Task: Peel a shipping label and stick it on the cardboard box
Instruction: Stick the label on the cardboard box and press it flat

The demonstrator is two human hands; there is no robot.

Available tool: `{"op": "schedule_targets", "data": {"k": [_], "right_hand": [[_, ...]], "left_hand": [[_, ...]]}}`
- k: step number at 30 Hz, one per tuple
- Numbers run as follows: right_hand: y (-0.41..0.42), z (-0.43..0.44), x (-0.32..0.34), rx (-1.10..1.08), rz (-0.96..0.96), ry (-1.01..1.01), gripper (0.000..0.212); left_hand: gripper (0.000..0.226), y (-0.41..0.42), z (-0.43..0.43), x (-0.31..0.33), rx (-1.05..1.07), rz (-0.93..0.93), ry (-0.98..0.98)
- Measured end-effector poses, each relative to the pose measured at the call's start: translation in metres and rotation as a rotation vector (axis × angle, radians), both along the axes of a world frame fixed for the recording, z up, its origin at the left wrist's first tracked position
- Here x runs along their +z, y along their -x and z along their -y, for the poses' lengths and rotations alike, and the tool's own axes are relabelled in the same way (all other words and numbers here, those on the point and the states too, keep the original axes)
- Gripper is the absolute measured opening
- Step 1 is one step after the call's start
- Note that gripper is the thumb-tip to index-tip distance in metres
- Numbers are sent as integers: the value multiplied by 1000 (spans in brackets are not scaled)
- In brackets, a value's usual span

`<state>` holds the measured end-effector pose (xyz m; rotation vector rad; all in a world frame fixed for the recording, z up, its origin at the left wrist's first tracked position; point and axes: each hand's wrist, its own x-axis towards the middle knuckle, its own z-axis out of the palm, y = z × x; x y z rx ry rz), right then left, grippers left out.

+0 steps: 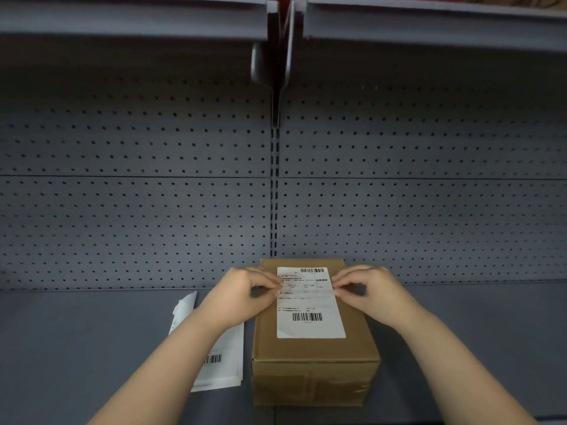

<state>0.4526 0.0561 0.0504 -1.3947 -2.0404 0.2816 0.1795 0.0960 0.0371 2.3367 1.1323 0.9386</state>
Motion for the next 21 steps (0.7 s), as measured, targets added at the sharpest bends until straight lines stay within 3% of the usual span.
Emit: {"op": "schedule_targets", "data": {"k": [6,9,12,17,21], "right_hand": [[6,-5,2,-29,96,2,4],[19,-16,6,-60,198,11,14],[37,-26,3,16,216,7,29],[37,-30,-3,59,245,41,32],[23,-27,-1,-30,191,75,31]], "left_hand": [[23,-8,-5,7,6,-71,-36],[50,-23,-11,17,-3,-242,-11],[59,-38,-16,19,43,-403,-54],[51,-41,-20,14,44,-376,-15],[33,-23,-25,9,141,-266,-22]]}}
